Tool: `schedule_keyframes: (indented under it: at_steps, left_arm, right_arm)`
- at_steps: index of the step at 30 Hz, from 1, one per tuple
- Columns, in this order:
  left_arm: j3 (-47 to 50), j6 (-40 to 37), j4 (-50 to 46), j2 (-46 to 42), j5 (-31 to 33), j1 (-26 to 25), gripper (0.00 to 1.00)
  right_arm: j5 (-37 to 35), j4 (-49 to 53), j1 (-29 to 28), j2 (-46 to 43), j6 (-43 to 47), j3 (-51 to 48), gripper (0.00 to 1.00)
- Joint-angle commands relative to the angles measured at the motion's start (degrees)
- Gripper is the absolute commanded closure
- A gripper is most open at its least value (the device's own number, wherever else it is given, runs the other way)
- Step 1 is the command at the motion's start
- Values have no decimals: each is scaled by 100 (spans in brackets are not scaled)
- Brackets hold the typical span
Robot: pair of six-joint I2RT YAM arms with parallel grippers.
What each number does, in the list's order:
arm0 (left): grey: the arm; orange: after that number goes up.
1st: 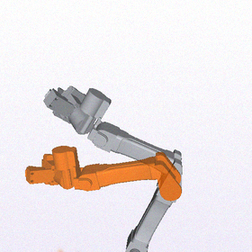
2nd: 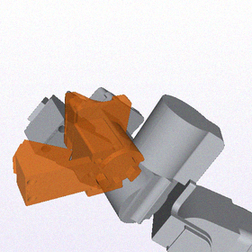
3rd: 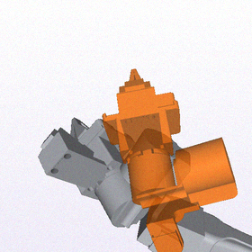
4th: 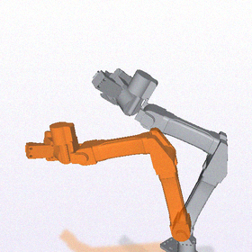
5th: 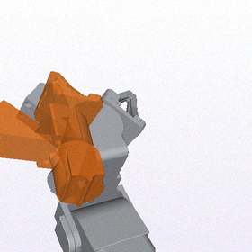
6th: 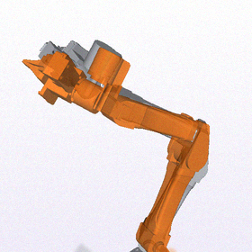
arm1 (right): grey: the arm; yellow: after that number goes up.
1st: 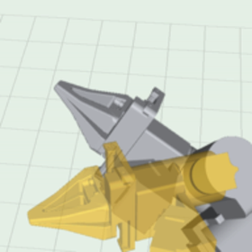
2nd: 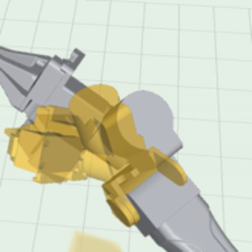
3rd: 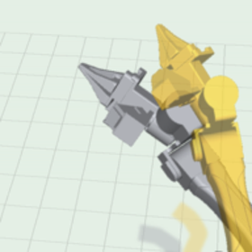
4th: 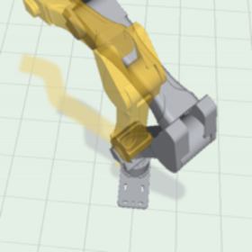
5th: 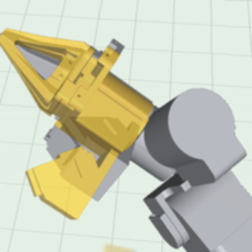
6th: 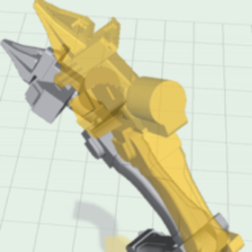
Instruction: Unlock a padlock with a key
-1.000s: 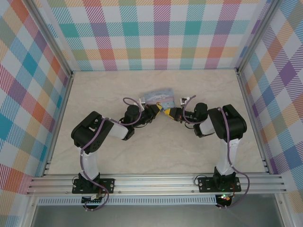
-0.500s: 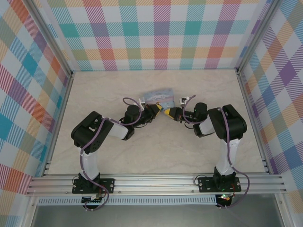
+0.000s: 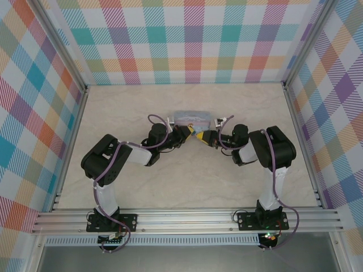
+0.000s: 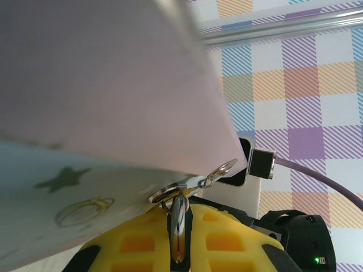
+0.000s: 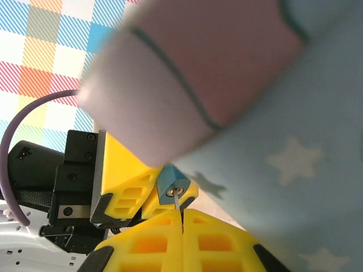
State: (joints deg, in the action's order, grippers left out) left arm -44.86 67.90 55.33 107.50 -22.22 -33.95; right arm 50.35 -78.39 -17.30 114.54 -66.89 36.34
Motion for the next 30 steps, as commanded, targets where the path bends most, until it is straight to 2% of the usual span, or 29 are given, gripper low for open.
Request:
schedule_keyframes:
  at_steps: [1, 14, 19, 23, 30]
  left_arm:
    - [-168, -97, 313, -286, -1001, -236, 100]
    - [-268, 178, 786, 140, -885, -531, 100]
    - [-272, 96, 680, 199, -950, -577, 100]
    - [-232, -216, 251, 79, -1044, -577, 100]
    - [-198, -202, 338, 89, -1334, -568, 100]
  right_arm:
    - [-249, -133, -122, -12, 18, 264, 99]
    - [-665, -208, -324, 82, -210, 722, 99]
    - [-563, -41, -309, -25, -183, 906, 99]
    - [-423, 267, -209, -179, -30, 916, 99]
    - [-129, 465, 45, -122, 150, 928, 99]
